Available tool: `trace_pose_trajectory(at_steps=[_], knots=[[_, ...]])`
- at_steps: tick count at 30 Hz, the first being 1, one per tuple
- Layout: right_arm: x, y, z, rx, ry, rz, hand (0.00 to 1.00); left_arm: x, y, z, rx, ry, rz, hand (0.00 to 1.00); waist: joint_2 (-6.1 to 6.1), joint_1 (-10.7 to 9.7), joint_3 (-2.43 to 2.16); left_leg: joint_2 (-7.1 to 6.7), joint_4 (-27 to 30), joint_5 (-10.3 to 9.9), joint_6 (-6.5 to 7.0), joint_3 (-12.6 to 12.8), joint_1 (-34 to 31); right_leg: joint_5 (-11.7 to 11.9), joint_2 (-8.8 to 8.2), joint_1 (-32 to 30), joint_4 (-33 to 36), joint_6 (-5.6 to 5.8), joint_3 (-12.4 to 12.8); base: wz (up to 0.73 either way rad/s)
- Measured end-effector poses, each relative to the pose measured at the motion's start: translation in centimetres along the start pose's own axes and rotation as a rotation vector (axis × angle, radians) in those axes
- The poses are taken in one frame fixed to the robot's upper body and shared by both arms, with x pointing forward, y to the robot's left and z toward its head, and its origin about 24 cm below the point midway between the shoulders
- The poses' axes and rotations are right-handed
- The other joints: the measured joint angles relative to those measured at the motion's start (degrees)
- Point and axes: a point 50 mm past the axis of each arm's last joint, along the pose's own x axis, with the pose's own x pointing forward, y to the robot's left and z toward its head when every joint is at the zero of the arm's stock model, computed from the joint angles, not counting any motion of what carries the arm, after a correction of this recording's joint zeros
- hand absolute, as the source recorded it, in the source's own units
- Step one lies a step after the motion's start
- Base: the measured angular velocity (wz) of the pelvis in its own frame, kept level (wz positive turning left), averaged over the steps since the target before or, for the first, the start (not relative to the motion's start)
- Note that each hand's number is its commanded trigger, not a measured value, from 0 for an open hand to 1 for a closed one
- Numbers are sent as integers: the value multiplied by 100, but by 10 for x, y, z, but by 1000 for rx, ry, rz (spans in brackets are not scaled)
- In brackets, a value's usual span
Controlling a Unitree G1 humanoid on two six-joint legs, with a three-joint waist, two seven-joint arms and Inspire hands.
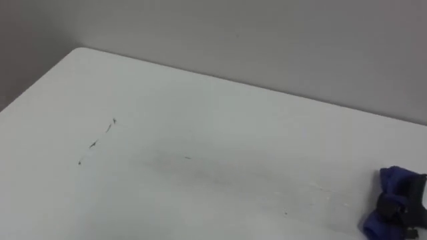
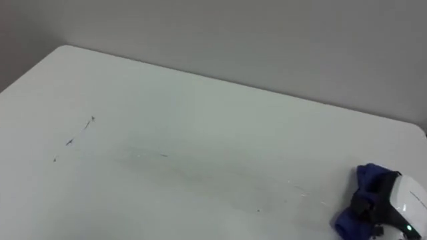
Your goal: Wipe table
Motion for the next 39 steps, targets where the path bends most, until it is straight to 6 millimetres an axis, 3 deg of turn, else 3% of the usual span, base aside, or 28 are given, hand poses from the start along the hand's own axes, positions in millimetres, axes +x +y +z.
trace_pose_trajectory(at_steps=[2, 4, 8, 10, 13, 15, 17, 19, 20, 22, 23, 24, 25, 28, 32, 35, 38, 39], knots=[[-1, -3, -6, 0, 24, -14, 100, 0, 0, 3, 0, -14, -3, 0, -16, -71, 9, 44, 10, 64, -57, 1, -4, -198, 46, -34, 173, -41, 32, 23], [1, -9, -12, 0, 44, -36, 100, -1, -2, 6, -5, -33, -11, 0, 8, -74, 5, -7, 15, 88, -46, 0, -20, -322, 55, -104, 272, -21, 90, 6], [1, -13, -17, -10, 55, -56, 100, -1, -1, 3, -3, -27, -10, 0, 41, -132, 7, -137, -14, 111, 6, 5, -17, -286, 57, -74, 231, -59, 258, 12], [3, -19, -17, -29, 48, -75, 100, -2, -3, -1, -6, -18, -15, 0, 163, -59, 12, -233, -163, 111, 48, 4, 93, -191, 66, 4, 82, 0, 416, -11], [12, -25, -3, -55, 13, -113, 100, -4, -7, -8, 4, 1, -32, 0, 339, 58, 24, -356, -387, 128, 142, 5, 247, -24, 66, 12, -47, 51, 603, -31], [14, -23, 10, -72, -13, -109, 100, -3, -10, -1, 9, -16, -36, 0, 345, 184, 61, -402, -452, 146, 172, 8, 253, 41, 64, -52, -50, 52, 719, -33], [15, -17, 34, -84, -85, -83, 100, -1, -13, 8, 13, -33, -45, 0, 343, 305, 81, -418, -493, 156, 187, -6, 201, 100, 69, -207, -24, 17, 744, -37], [13, -3, 92, -79, -268, -14, 100, 1, -20, 20, 26, -55, -62, 0, 295, 501, 128, -434, -562, 169, 202, -208, 159, 167, 132, -388, -16, -52, 805, -39], [10, 1, 109, -76, -325, 10, 100, 2, -21, 25, 31, -68, -67, 0, 297, 552, 131, -442, -563, 170, 204, -265, 120, 177, 136, -438, 1, -66, 805, -24], [-7, 14, 181, -110, -602, 89, 100, 3, -27, 38, 66, -104, -97, 0, 180, 814, 203, -507, -589, 192, 234, -528, -2, 180, 135, -572, 62, -72, 830, 4], [-11, 16, 197, -122, -663, 107, 100, 3, -28, 39, 72, -106, -103, 0, 186, 877, 192, -515, -582, 198, 239, -578, -44, 179, 136, -598, 61, -71, 831, 23], [-18, 19, 221, -143, -760, 127, 100, 3, -29, 41, 84, -110, -111, 0, 126, 1012, 213, -524, -583, 203, 242, -678, -114, 176, 137, -616, 49, -65, 816, 31], [-24, 19, 238, -167, -834, 141, 100, 4, -30, 42, 85, -102, -119, 0, 82, 1233, 213, -531, -590, 204, 243, -758, -168, 177, 138, -626, 32, -66, 793, 34], [-30, 19, 263, -169, -903, 163, 100, 2, -30, 22, 95, -19, -150, 0, 12, 1466, 203, -551, -582, 210, 255, -979, -244, 179, 133, -485, -99, -39, 685, 41], [-22, 32, 245, -222, -850, 219, 100, -2, -29, 3, 94, 37, -174, 0, 16, 1464, 205, -559, -569, 223, 275, -987, -169, 173, 113, -226, -272, -22, 330, 33], [-19, 36, 227, -206, -819, 222, 100, -2, -25, 0, 81, 43, -176, 0, 52, 1245, 215, -562, -570, 223, 276, -995, -90, 162, 115, -31, -373, -2, 243, 20], [-14, 39, 189, -173, -725, 193, 100, 0, -18, 3, 87, 27, -160, 0, 66, 1025, 183, -602, -572, 223, 276, -929, 15, 135, 99, 144, -501, 53, 256, 22], [-12, 37, 168, -145, -666, 166, 100, 1, -12, 3, 69, 17, -137, 0, 55, 856, 175, -627, -575, 233, 293, -901, 8, 123, 101, 204, -558, 74, 329, 21]])
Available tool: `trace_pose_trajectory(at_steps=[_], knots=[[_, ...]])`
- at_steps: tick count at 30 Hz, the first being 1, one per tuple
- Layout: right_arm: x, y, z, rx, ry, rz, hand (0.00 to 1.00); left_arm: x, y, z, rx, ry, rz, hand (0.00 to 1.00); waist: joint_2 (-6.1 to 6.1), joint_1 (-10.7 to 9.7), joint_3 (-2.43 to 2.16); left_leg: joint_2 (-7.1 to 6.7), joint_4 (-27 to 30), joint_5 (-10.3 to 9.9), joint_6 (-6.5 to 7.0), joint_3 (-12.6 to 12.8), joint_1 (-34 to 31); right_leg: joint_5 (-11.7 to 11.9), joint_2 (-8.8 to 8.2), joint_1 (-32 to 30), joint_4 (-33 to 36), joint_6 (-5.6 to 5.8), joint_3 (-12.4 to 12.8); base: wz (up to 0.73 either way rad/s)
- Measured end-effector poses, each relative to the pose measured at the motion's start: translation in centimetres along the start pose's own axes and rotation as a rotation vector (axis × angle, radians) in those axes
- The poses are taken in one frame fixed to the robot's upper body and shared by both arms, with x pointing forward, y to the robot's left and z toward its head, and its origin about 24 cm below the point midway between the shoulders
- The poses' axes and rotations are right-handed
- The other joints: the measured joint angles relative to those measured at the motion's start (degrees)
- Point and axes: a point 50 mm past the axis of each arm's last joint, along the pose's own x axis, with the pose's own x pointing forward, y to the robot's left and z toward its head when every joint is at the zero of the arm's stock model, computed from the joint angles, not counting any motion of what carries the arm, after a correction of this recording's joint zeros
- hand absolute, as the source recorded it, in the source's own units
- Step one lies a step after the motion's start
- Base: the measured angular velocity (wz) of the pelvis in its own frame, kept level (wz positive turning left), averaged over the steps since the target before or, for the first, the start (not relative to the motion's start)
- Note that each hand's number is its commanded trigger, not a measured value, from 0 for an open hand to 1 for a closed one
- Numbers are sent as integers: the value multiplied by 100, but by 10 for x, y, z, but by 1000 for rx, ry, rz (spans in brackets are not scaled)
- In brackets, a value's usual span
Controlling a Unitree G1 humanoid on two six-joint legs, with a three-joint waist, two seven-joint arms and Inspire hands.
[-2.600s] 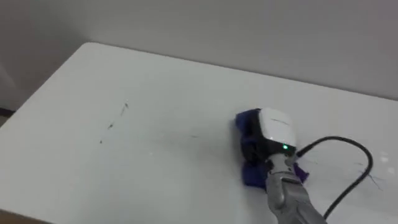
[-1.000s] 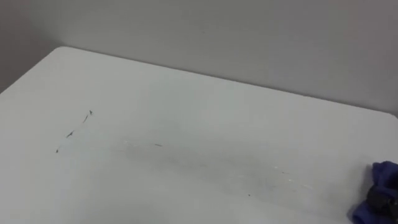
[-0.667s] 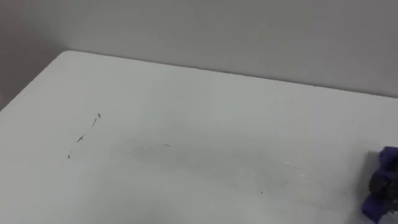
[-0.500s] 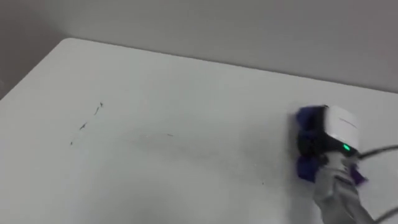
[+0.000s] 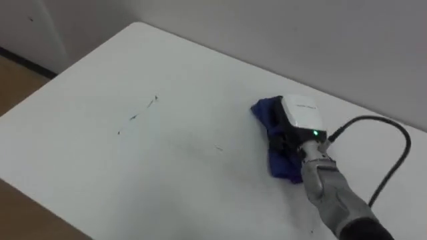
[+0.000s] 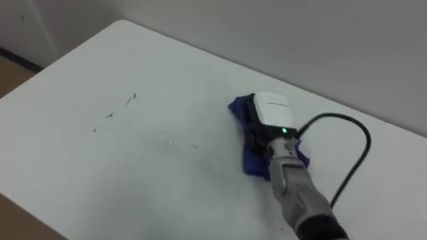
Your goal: Wipe table
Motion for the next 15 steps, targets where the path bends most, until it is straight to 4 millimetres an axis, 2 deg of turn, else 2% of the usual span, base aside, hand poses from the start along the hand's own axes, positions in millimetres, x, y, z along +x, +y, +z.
trace_pose_trajectory(at_steps=[1, 2, 3, 4, 5, 7, 9, 12, 15], knots=[[-14, 1, -21, 22, 78, -33, 100, 0, 6, -3, -2, 8, 26, 0, -15, -104, -30, -34, -2, 18, 30, 120, 18, -10, -15, 15, 2, 16, 129, 13], [-21, 1, -32, 31, 123, -49, 100, -1, 8, -5, -13, 12, 38, 0, -7, -107, -50, -42, -2, 20, 32, 182, 41, -9, -14, 15, -2, 19, 205, -15], [-35, 0, -52, 49, 212, -78, 100, -2, 13, -10, -36, 25, 66, 0, 14, -159, -63, -54, -11, 20, 33, 273, 111, -1, -14, 48, -4, 32, 303, -17], [-47, 0, -70, 50, 284, -98, 100, -3, 17, -14, -41, 35, 85, 0, 17, -335, -68, -66, -10, 19, 33, 365, 162, -2, -15, 104, -18, 39, 385, -12], [-54, -1, -78, 46, 314, -107, 100, -3, 18, -16, -43, 38, 89, 0, 16, -395, -88, -69, -10, 18, 37, 441, 176, -4, -18, 110, -20, 42, 416, -6], [-79, -4, -109, 69, 447, -142, 100, -4, 21, -19, -57, 40, 98, 0, -2, -594, -132, -80, -7, 13, 48, 508, 210, -5, -5, 128, -71, 53, 570, -7], [-96, -8, -126, 79, 537, -169, 100, -4, 22, -17, -52, 32, 102, 0, -5, -663, -135, -79, 0, 5, 69, 559, 212, -4, 27, 120, -73, 52, 706, -9], [-116, -10, -146, 124, 652, -187, 100, -5, 23, -19, -48, 30, 110, 0, -58, -923, -185, -86, 21, -35, 127, 574, 218, 7, 28, 140, -69, 46, 777, -4], [-130, -12, -162, 181, 776, -222, 100, -6, 24, -21, -44, 33, 128, 0, -114, -1087, -203, -92, 46, -60, 148, 632, 225, 54, 33, 148, -67, 56, 849, -6]])
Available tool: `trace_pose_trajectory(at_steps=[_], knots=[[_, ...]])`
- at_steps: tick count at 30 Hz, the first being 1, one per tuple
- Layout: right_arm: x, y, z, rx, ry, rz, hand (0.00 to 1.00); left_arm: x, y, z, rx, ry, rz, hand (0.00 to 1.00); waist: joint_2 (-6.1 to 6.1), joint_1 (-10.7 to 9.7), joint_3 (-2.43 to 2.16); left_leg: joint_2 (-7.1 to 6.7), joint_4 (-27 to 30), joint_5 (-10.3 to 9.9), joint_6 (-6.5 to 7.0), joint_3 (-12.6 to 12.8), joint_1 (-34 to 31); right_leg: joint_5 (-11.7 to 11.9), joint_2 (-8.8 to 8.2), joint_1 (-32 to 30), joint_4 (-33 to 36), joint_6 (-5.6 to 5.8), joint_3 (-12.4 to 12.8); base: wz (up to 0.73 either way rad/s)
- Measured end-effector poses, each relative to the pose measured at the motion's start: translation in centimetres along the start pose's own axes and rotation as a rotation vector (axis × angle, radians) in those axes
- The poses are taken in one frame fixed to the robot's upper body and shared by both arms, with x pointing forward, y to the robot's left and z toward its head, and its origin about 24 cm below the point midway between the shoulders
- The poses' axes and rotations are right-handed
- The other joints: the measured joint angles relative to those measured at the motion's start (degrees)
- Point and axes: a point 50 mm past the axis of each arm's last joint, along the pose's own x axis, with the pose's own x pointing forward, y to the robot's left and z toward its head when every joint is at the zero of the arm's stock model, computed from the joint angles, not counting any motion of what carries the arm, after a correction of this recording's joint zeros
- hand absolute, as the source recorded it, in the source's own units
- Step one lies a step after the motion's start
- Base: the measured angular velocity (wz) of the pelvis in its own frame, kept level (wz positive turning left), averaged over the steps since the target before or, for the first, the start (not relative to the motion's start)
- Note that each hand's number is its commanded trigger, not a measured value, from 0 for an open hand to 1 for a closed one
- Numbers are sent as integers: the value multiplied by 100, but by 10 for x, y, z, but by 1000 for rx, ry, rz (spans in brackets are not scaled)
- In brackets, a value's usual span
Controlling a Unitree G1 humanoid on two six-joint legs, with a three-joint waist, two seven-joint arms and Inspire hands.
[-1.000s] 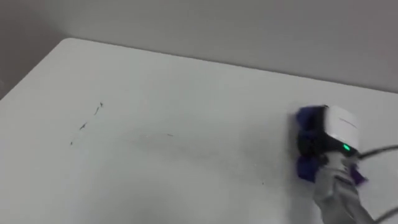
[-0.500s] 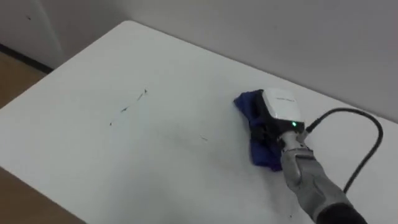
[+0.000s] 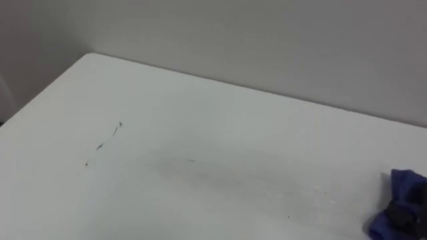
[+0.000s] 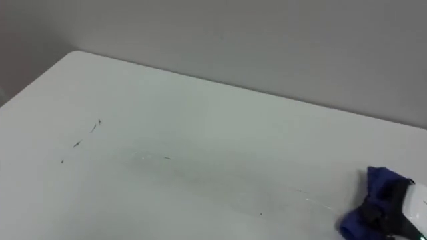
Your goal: Wipe table
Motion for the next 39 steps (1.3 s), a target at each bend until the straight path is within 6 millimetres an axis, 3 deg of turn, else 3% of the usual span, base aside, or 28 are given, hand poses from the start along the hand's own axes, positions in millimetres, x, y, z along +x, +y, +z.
trace_pose_trajectory(at_steps=[7, 13, 15, 16, 24, 27, 30, 33, 39], knots=[[-1, -18, -33, 15, 138, -53, 100, -2, 6, -8, -10, 6, 29, 0, 29, -163, -22, 6, -53, -71, 9, 141, 161, 23, 20, 73, -6, 8, 7, -11], [-2, -22, -39, 29, 177, -71, 100, -2, 6, -8, -10, 2, 34, 0, 57, -225, -18, 8, -82, -111, 14, 206, 280, 27, 27, 146, -16, 15, 7, -6], [-1, -23, -39, 29, 174, -72, 49, -2, 6, -6, -10, -9, 34, 0, 68, -223, -17, 9, -86, -124, 17, 224, 292, 26, 28, 146, -15, 16, 3, -5], [-1, -23, -38, 30, 170, -74, 0, -2, 6, -6, -10, -11, 38, 0, 79, -224, -14, 9, -85, -130, 18, 231, 295, 26, 31, 138, -15, 16, 3, -8], [-1, -22, -38, -20, 183, -71, 0, -2, 1, -8, -4, -2, 32, 0, 135, -200, 5, 28, -155, -195, 18, 290, 372, 43, 89, 100, -4, 3, 34, -12], [-3, -21, -34, -28, 152, -67, 0, -2, -2, -5, -15, -10, 24, 0, 152, -171, 43, 35, -174, -206, 24, 291, 369, 82, 130, 28, -2, -21, 33, -22], [-5, -22, -32, -28, 136, -74, 0, -1, -4, 1, -13, -26, 15, 0, 150, -167, 51, 35, -221, -207, 24, 317, 368, 82, 139, -15, -3, -21, 35, -9], [-6, -20, -25, -13, 112, -75, 0, 0, -5, 3, -16, -31, 15, 0, 141, -113, 81, 45, -232, -207, 24, 390, 365, 95, 194, -117, 11, -34, 174, -23], [-6, -20, -15, -29, 51, -77, 0, 0, -6, 7, -20, -41, 14, 0, 138, -101, 87, 44, -259, -208, 24, 493, 372, 101, 220, -261, 88, -45, 213, -15]])
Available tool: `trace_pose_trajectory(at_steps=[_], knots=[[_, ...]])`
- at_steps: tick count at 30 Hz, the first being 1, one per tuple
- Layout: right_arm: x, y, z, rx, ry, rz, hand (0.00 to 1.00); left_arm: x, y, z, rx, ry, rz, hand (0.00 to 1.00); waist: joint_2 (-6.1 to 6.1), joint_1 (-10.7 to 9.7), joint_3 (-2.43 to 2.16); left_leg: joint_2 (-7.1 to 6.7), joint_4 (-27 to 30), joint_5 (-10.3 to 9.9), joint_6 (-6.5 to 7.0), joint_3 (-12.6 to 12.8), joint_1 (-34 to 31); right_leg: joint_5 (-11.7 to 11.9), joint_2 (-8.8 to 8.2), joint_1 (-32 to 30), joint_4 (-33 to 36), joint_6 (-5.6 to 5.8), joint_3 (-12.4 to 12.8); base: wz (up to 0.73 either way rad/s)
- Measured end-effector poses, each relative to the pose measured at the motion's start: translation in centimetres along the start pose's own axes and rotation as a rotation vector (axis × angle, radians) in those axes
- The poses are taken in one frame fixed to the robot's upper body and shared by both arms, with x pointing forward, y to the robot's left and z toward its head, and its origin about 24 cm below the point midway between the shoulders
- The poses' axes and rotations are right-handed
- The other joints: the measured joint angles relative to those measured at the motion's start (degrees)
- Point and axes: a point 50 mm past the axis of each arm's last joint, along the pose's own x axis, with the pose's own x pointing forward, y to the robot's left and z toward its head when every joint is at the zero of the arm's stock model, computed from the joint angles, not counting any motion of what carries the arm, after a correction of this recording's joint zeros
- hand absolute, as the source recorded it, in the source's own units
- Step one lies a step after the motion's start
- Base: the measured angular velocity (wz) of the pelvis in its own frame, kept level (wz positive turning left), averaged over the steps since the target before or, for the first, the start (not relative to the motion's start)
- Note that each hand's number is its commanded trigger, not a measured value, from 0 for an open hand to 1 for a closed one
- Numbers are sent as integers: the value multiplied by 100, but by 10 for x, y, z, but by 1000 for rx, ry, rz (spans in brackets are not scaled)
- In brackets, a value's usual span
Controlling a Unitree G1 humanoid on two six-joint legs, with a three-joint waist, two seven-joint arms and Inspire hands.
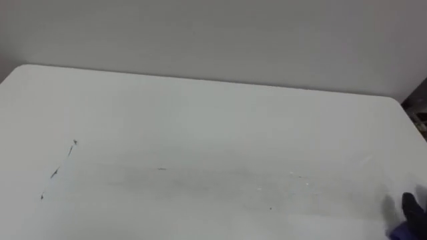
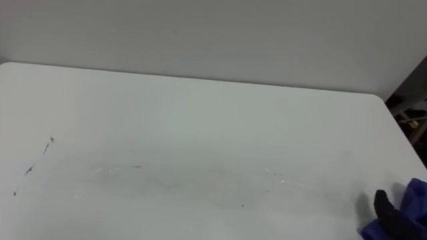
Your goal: Wipe table
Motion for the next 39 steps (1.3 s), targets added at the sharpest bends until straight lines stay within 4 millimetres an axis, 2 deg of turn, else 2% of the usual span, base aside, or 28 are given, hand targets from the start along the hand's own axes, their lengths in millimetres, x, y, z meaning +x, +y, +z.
trace_pose_trajectory(at_steps=[4, 7, 11, 12, 17, 23, 25, 28, 30, 35, 37, 39], knots=[[0, -1, 2, 8, -6, -2, 0, 1, 0, 5, -4, -14, 1, 0, -19, 4, 16, 0, -2, 0, 0, 15, 9, 1, 3, -3, 3, -1, 17, -1], [2, -1, 3, 39, 12, 0, 0, 2, 0, 10, -33, -22, 1, 0, -94, 3, 63, 0, 1, 0, 0, 15, 9, 1, 3, -9, 19, -1, 25, 0], [4, 0, 8, 49, 3, 7, 0, 3, 0, 14, -43, -33, 0, 0, -132, 3, 87, -6, -16, -2, 2, 15, -3, -1, 3, -88, 93, -3, 41, -6], [6, 1, 12, 57, -3, 5, 0, 4, 0, 17, -45, -38, 0, 0, -142, -15, 105, -10, -11, -2, 2, 15, -9, -2, 4, -105, 98, -5, 55, -10], [9, 0, 18, 73, -15, -3, 0, 6, 1, 28, -71, -68, -3, 0, -174, -23, 87, -30, 6, -3, 6, 15, -90, -4, 12, -262, 153, -11, 118, -10], [20, -6, 42, 105, -80, -35, 0, 6, 1, 32, -94, -78, -15, 0, -219, -138, 67, -52, 11, 0, 8, 101, -128, -14, 14, -483, 304, -41, 125, -16], [25, -19, 58, 141, -144, -82, 0, 6, 1, 31, -114, -75, -27, 0, -236, -181, 70, -58, 14, 1, 9, 132, -147, -8, 16, -524, 307, -50, 155, -10], [33, -38, 69, 195, -174, -164, 0, 6, 1, 31, -142, -73, -30, 0, -247, -202, 69, -57, 22, 1, 9, 131, -147, -7, 17, -522, 307, -51, 158, -1], [38, -44, 73, 218, -168, -197, 0, 6, 3, 31, -172, -72, -28, 0, -265, -209, 76, -57, 27, 1, 10, 131, -147, -6, 17, -522, 308, -53, 165, 0], [43, -51, 73, 265, -135, -234, 0, 5, 3, 26, -183, -58, -37, 0, -335, -296, 81, -57, 28, 1, 10, 132, -149, -7, 17, -525, 312, -53, 169, 0], [46, -56, 67, 277, -98, -256, 0, 5, 3, 25, -185, -55, -41, 0, -370, -347, 74, -57, 28, 1, 10, 142, -155, -7, 18, -528, 308, -52, 172, 0], [48, -62, 60, 286, -66, -284, 0, 5, 3, 25, -193, -54, -44, 0, -356, -378, 80, -56, 29, 1, 9, 163, -156, -7, 19, -530, 301, -53, 175, 0]])
